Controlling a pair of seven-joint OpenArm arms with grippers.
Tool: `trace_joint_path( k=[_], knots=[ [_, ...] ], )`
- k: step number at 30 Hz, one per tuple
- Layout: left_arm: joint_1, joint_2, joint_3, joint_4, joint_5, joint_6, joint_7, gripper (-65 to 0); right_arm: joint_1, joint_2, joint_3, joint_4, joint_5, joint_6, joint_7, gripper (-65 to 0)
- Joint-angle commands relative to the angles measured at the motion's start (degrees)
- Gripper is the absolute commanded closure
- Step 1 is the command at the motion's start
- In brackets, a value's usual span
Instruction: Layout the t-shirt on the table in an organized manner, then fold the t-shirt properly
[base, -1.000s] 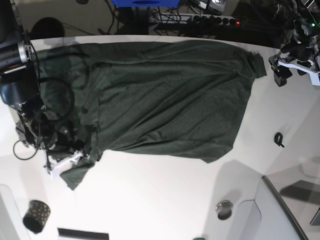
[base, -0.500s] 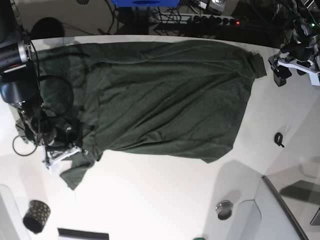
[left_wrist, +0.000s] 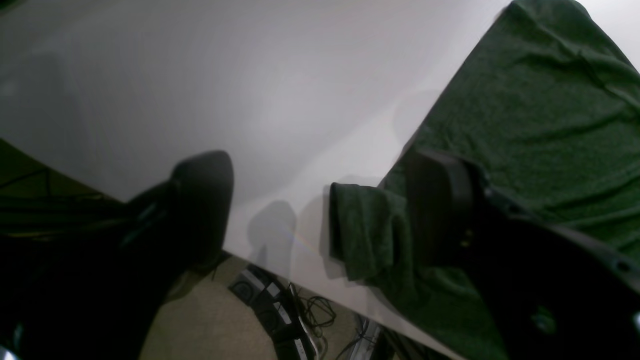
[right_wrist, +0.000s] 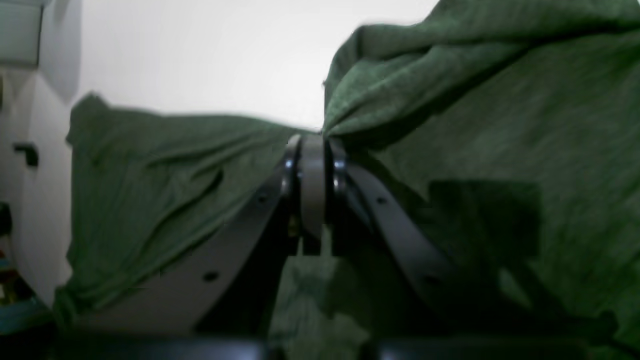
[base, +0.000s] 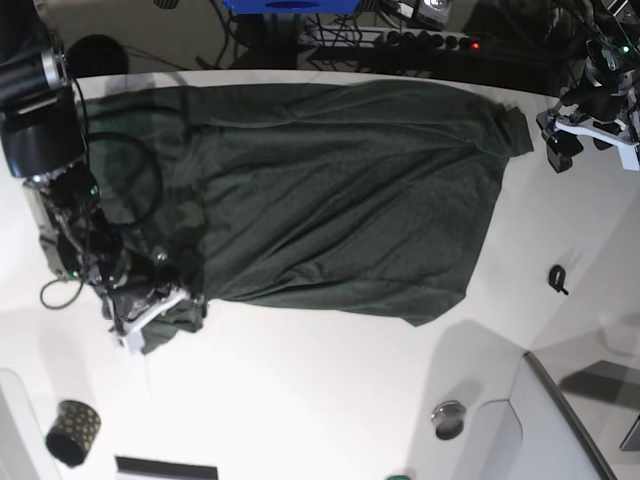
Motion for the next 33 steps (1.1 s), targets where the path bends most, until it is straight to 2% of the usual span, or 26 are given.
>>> trace_joint_path(
  k=[1, 4, 11, 15, 18, 20, 28, 33],
  knots=[
    [0.2, -0.7, -0.4, 0.8, -0.4, -0.2, -1.3, -51.5, 0.1, 0.4, 0.4, 2.7, 0.7, 0.0, 0.5, -0.5],
    [0.2, -0.7, -0.4, 0.8, -0.4, -0.2, -1.3, -51.5, -4.3, 0.4, 0.4, 9.4, 0.7, 0.0, -1.0, -0.5],
    [-0.1, -0.7, 0.0, 0.8, -0.4, -0.2, -1.3, -51.5, -12.1, 0.3, -0.2, 28.1, 0.7, 0.0, -8.8, -0.5],
    [-0.2, -0.7, 0.1, 0.8, -0.3, -0.2, -1.3, -51.5, -14.2, -2.1, -0.2, 36.9, 0.7, 0.0, -15.3, -0.5],
    [-0.2, -0.7, 0.1, 0.8, -0.3, -0.2, -1.3, -51.5, -14.3, -5.1, -2.4, 38.5, 0.5, 0.3, -20.1, -0.5],
    [-0.2, -0.7, 0.1, 0.8, -0.3, -0.2, -1.3, -51.5, -14.1, -6.0, -6.2, 37.7, 0.3, 0.3, -20.3, -0.5],
    [0.1, -0.7, -0.1, 0.8, -0.3, -0.2, -1.3, -51.5, -11.1, -8.9, -23.4, 27.9, 0.2, 0.3, -11.2, -0.5],
    [0.2, -0.9, -0.3, -0.3, -0.2, -0.2, -1.3, -51.5, -9.8, -9.4, -25.0, 26.7, 0.3, 0.3, -11.2, -3.0]
  ],
)
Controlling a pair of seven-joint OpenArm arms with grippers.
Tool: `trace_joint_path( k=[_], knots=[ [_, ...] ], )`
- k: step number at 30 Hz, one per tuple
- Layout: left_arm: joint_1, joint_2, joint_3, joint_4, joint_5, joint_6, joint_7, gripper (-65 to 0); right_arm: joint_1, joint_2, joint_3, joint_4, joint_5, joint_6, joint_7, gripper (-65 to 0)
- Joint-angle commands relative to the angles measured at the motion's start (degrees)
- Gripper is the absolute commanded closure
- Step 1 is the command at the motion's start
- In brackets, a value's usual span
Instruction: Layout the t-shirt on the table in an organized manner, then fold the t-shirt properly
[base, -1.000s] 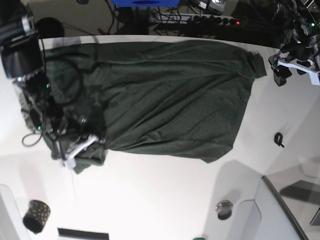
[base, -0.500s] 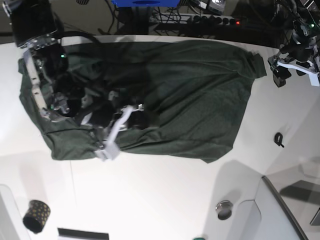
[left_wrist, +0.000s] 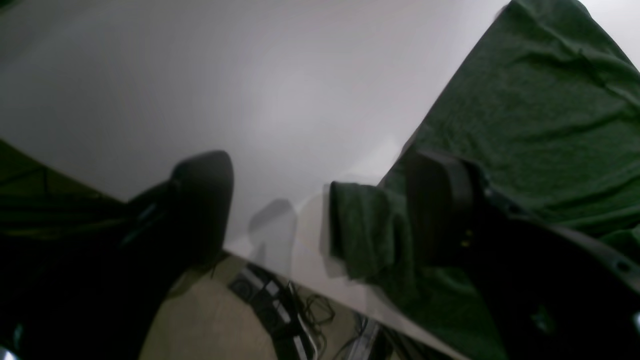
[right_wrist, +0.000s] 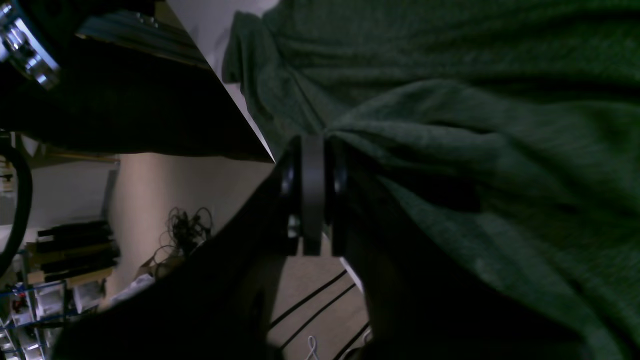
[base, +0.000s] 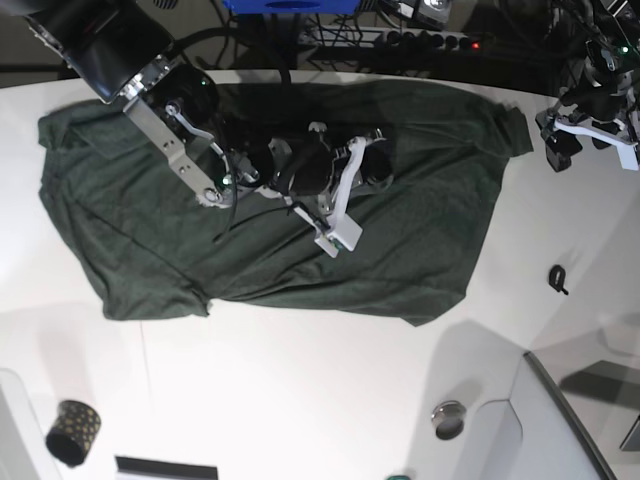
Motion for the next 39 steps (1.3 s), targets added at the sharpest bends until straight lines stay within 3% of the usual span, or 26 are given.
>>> trace_joint_path(
  k=[1, 5, 7, 11, 15, 18, 22, 25, 28, 39],
  knots=[
    [0.2, -0.7, -0.4, 0.1, -0.2, -0.2, -1.3, -51.5, 1.3, -0.2, 0.2, 0.7, 1.1, 0.6, 0.0, -7.5],
    [-0.1, -0.7, -0.2, -1.5, -0.3, -0.2, -1.3, -51.5, 3.0, 0.2, 0.5, 1.5, 1.1, 0.6, -5.4, -34.2],
    [-0.2, -0.7, 0.0, -1.7, -0.3, -0.2, -1.3, -51.5, 3.5, 1.8, 1.2, 3.6, 1.1, 0.6, -5.3, -34.1],
    [-0.2, -0.8, 0.0, -1.3, -0.5, -0.2, -1.3, -51.5, 3.3, 6.8, 13.3, 4.6, 1.1, 0.6, -2.8, -28.4],
    [0.1, -1.6, 0.0, -1.3, -0.5, -0.3, -1.3, -51.5, 5.0, 10.2, 30.9, -6.1, 1.0, 0.6, -2.3, -28.5],
    [0.2, -1.7, 0.1, -1.4, -0.6, -0.3, -1.3, -51.5, 10.0, 12.6, 37.4, -17.3, -3.1, 0.6, -2.3, -28.7],
    [-0.3, -1.8, 0.1, -1.3, -0.5, -0.3, -1.3, -51.5, 16.4, 13.7, 38.6, -28.5, -13.3, 0.6, 0.3, -29.0],
    [-0.3, -2.1, 0.1, -1.3, -0.6, -0.3, -1.3, -51.5, 17.8, 13.7, 38.6, -33.4, -17.5, 0.7, 5.3, -36.3],
    [-0.2, -2.8, 1.7, -1.3, -0.3, -0.3, -1.3, -51.5, 18.9, 13.7, 38.6, -37.3, -17.7, 0.7, 7.6, -41.9],
    [0.1, -3.4, 2.3, -1.3, -0.2, -0.3, -1.3, -51.5, 20.3, 13.7, 38.0, -47.6, -17.9, 0.7, 18.1, -41.9]
  ],
)
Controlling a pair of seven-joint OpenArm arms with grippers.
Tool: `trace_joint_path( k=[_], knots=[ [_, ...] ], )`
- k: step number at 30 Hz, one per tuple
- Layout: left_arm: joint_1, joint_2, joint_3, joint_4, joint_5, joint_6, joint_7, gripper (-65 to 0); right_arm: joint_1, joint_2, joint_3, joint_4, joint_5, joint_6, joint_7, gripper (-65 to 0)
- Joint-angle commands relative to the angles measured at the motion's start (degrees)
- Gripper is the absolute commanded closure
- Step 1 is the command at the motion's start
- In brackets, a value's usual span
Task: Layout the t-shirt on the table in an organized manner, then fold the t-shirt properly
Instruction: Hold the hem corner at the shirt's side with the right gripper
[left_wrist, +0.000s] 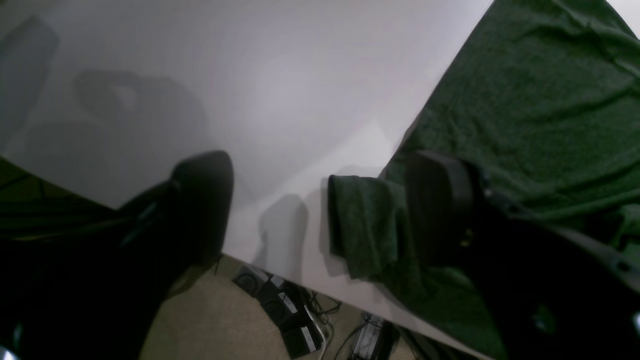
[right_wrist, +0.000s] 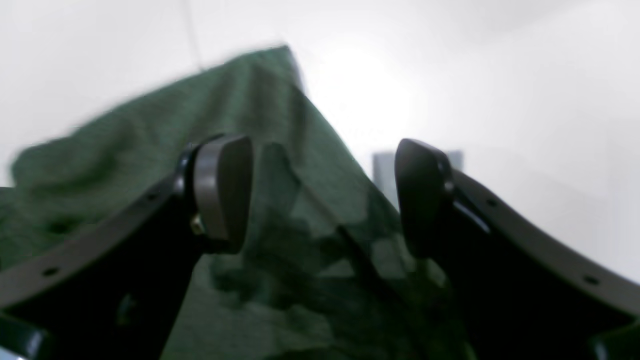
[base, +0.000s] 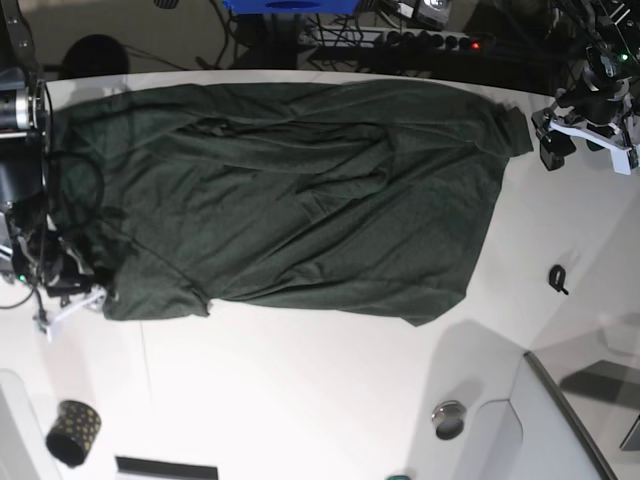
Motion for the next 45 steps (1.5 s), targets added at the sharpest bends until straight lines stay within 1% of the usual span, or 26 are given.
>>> trace_joint_path(
  k=[1, 7, 8, 9, 10, 12, 13, 14, 17, 18, 21, 23, 30, 35, 38, 40, 42, 43, 44, 45],
  knots=[
    [0.1, -0.8, -0.5, 1.1, -0.2, 0.2, -1.1, -51.5, 1.6, 0.8, 0.1, 0.2, 0.4, 0.5, 1.9, -41.9],
    [-0.1, -0.8, -0.3, 1.1, -0.2, 0.2, -1.1, -51.5, 1.6, 0.4, 0.1, -2.9, 0.4, 0.5, 5.4, -41.6],
    [-0.1, -0.8, -0.2, 1.1, -0.2, 0.2, -1.1, -51.5, 1.6, 0.3, 0.1, -2.9, 0.4, 0.5, 5.5, -39.8],
    [-0.1, -0.8, -0.2, 1.1, -0.2, 0.2, -1.1, -51.5, 1.6, 0.3, 0.1, -2.9, 0.4, 0.5, 5.5, -35.9],
    [-0.1, -0.8, -0.2, 1.1, -0.2, 0.2, -1.1, -51.5, 1.6, 0.3, 0.1, -2.9, 0.4, 0.5, 5.5, -30.3],
    [0.0, -0.8, -0.5, 1.1, -0.2, 0.2, -1.1, -51.5, 1.6, 0.3, 0.1, -2.6, 0.4, 0.6, 5.4, -15.3],
    [0.1, -0.8, -0.5, 1.1, -0.2, 0.2, -1.1, -51.5, 1.6, 0.3, 0.1, -2.5, 0.4, 0.8, 5.4, -9.6],
    [0.1, -0.8, -0.5, 1.1, -0.2, 0.2, -1.1, -51.5, 1.6, 0.3, 0.1, -2.5, 0.5, 2.2, 5.3, -6.9],
    [0.1, -0.8, -0.4, 1.1, -0.2, 0.2, -1.1, -51.5, 1.6, 0.3, 0.6, -2.5, 0.7, 9.4, 5.2, -5.0],
    [0.1, -0.8, -0.3, 1.1, -0.2, 0.2, -1.1, -51.5, 1.5, 0.3, 0.6, -2.5, 0.8, 10.5, 5.0, -3.3],
    [0.2, -0.8, -0.5, 0.9, -0.2, 0.2, -1.1, -51.5, 1.4, 0.3, 0.7, -2.4, 0.8, 11.2, 2.3, -2.1],
    [0.2, -0.8, -0.5, 0.8, -0.2, 0.2, -1.1, -51.5, 0.4, 0.3, 0.7, -1.8, 0.8, 11.2, 1.9, -2.0],
    [0.2, -0.8, -0.3, 0.7, -0.2, 0.2, -1.1, -51.5, -10.4, 0.7, 0.7, 17.8, 0.8, 11.2, 1.6, -1.8],
    [0.1, -0.8, -0.2, 0.7, -0.2, 0.2, -1.1, -51.5, -17.2, 0.7, 0.7, 28.2, 0.8, 11.1, 1.4, -1.8],
    [0.1, -0.8, -0.1, 0.7, -0.2, 0.2, -1.1, -51.5, -20.3, 0.5, 0.8, 33.4, 0.9, 11.1, -2.0, -2.0],
    [0.1, -0.8, -0.1, 0.7, -0.2, 0.2, -1.1, -51.5, -22.4, 0.3, 0.8, 36.3, 0.9, 11.1, -2.9, -2.0],
    [0.1, -0.8, -0.1, 0.7, -0.2, 0.2, -1.1, -51.5, -23.2, 0.1, 1.1, 38.1, 0.9, 10.5, -2.8, -2.3],
    [0.1, -0.8, -0.1, 0.7, -0.2, 0.2, -1.1, -51.5, -23.1, -0.4, 2.5, 38.3, 0.9, 9.7, -2.8, -2.6],
    [0.1, -0.8, -0.1, 0.7, -0.2, 0.2, -1.1, -51.5, -22.8, -1.1, 4.7, 38.3, 0.6, 8.8, -2.9, -4.1],
    [0.1, -0.8, -0.1, 0.7, -0.2, 0.2, -1.1, -51.5, -21.8, -1.5, 7.2, 38.1, 0.5, 7.9, -3.1, -7.2]
  ],
)
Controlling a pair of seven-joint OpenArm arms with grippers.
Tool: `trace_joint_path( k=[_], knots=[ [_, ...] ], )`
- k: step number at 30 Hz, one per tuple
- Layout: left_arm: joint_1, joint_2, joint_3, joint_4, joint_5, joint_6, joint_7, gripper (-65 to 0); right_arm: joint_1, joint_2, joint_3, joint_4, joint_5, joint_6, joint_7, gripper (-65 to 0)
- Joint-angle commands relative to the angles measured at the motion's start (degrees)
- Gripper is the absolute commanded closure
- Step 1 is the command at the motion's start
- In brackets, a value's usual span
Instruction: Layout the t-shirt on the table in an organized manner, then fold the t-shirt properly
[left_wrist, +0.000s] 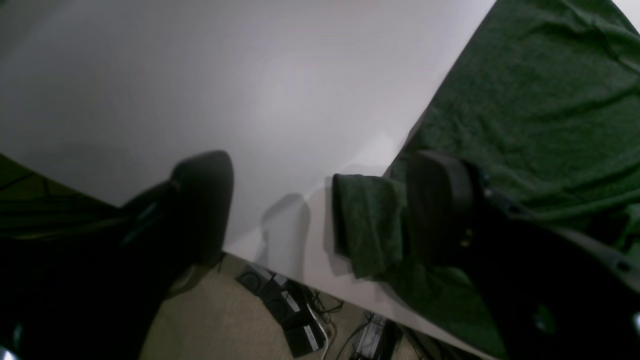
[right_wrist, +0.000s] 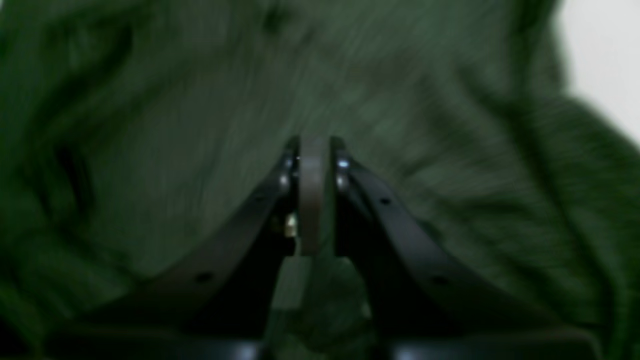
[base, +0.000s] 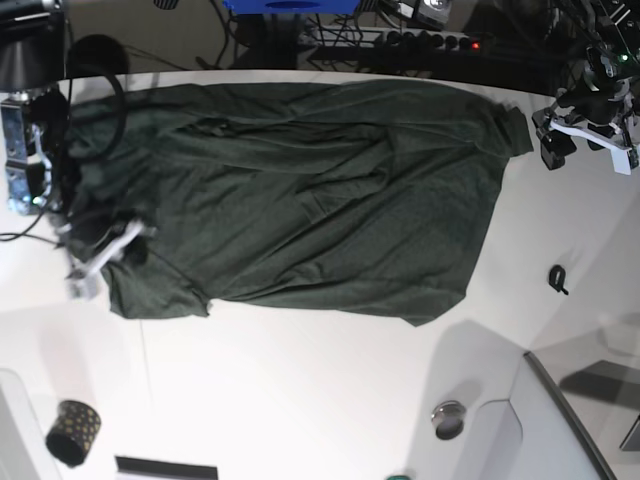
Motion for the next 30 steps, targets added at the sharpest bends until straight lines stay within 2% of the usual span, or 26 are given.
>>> trace_joint_path(
  k=[1, 4, 5, 10, 14, 24, 26, 29, 30],
  knots=[
    [0.1, -0.6, -0.3, 0.8, -0.6, 0.2, -1.1, -51.5, 2.9, 1.4, 2.3, 0.1, 0.3, -1.4, 1.5, -12.8],
    [0.2, -0.6, -0.3, 0.8, -0.6, 0.2, -1.1, -51.5, 8.5, 2.7, 2.5, -7.9, 0.3, -3.5, 1.5, -34.8],
    [0.2, -0.6, -0.3, 0.8, -0.6, 0.2, -1.1, -51.5, 10.5, 3.2, 2.4, -11.7, 0.3, -3.6, 1.5, -38.7],
    [0.2, -0.5, -0.3, 0.8, -0.6, 0.2, -1.1, -51.5, 17.2, 4.0, -4.7, -23.7, 0.3, -3.6, 1.7, -33.0],
    [0.2, -0.5, -0.3, 0.8, -0.6, 0.2, -1.1, -51.5, 19.9, 3.9, -9.5, -27.0, 0.3, -4.0, 1.8, -32.4],
    [0.2, -0.5, -0.6, 0.8, -0.6, 0.2, -1.1, -51.5, 22.4, 3.9, -10.0, -30.4, 0.1, -4.0, 1.8, -32.0],
    [0.0, -0.5, -0.3, 0.8, -0.6, 0.2, -1.1, -51.5, 22.5, 3.9, -10.0, -30.4, -2.1, -4.1, 1.8, -32.0],
    [-0.1, -0.5, -0.2, 0.8, -0.6, 0.2, -1.1, -51.5, 22.9, 2.8, -9.3, -30.5, -8.9, -4.1, 1.8, -31.4],
    [-0.1, -0.5, -0.2, 0.8, -0.6, 0.2, -1.1, -51.5, 23.0, 2.1, -9.3, -30.5, -10.7, -4.1, 1.8, -29.0]
  ],
)
